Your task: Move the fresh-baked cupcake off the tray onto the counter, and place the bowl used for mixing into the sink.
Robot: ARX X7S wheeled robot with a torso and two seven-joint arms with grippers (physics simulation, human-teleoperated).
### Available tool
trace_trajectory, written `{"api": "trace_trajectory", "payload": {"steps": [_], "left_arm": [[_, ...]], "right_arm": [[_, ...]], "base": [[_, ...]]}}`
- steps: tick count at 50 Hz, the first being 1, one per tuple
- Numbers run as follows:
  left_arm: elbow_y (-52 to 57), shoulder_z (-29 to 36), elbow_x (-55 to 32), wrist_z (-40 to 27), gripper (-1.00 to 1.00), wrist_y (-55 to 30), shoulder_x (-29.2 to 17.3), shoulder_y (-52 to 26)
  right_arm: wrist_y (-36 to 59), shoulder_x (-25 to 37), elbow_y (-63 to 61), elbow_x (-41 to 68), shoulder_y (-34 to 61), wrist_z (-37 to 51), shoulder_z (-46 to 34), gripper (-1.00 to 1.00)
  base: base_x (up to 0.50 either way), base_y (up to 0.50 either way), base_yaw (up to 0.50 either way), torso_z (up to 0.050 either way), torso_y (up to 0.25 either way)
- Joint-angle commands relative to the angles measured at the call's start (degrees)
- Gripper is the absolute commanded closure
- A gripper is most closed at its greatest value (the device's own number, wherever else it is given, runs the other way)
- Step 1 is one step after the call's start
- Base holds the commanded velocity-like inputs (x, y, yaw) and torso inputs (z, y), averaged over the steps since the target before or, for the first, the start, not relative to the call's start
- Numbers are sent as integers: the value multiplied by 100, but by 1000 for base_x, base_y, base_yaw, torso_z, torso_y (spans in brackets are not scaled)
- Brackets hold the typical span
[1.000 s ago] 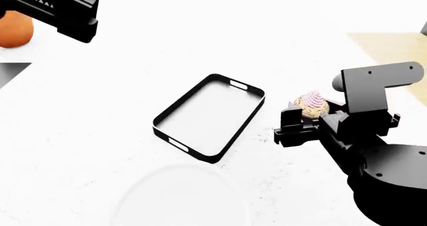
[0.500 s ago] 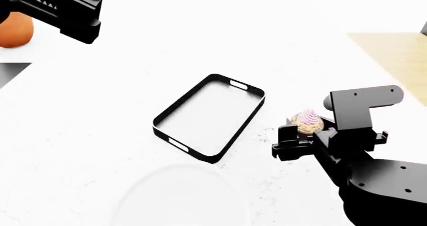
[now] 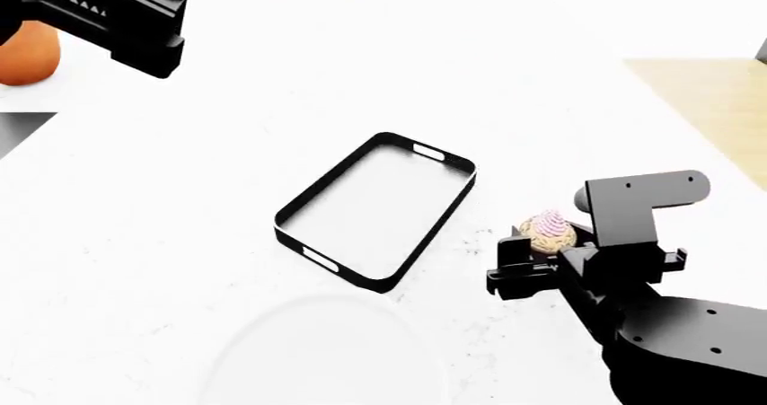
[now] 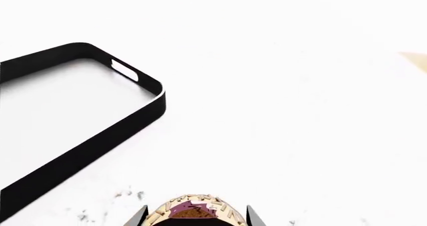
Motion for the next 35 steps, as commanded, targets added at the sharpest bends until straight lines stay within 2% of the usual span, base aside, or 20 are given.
{"api": "trace_trajectory", "payload": {"steps": [1, 16, 17, 35], "left_arm": [[-15, 36, 0, 0, -100, 12, 18, -29], [20, 65, -16, -8, -100, 51, 4, -29], [24, 68, -6, 5, -100, 43, -4, -28], [18, 92, 36, 37, -100, 77, -28, -33]], "right_arm": [[-32, -7, 69, -195, -121, -171, -17, 100], [-12, 16, -28, -210, -187, -194, -63, 100], [-17, 14, -23, -220, -190, -172, -61, -100], [-91, 144, -186, -57, -76, -123, 121, -100]], "base": [[0, 0, 0, 0, 0], [0, 0, 0, 0, 0], [0, 0, 0, 0, 0], [0, 0, 0, 0, 0]]}}
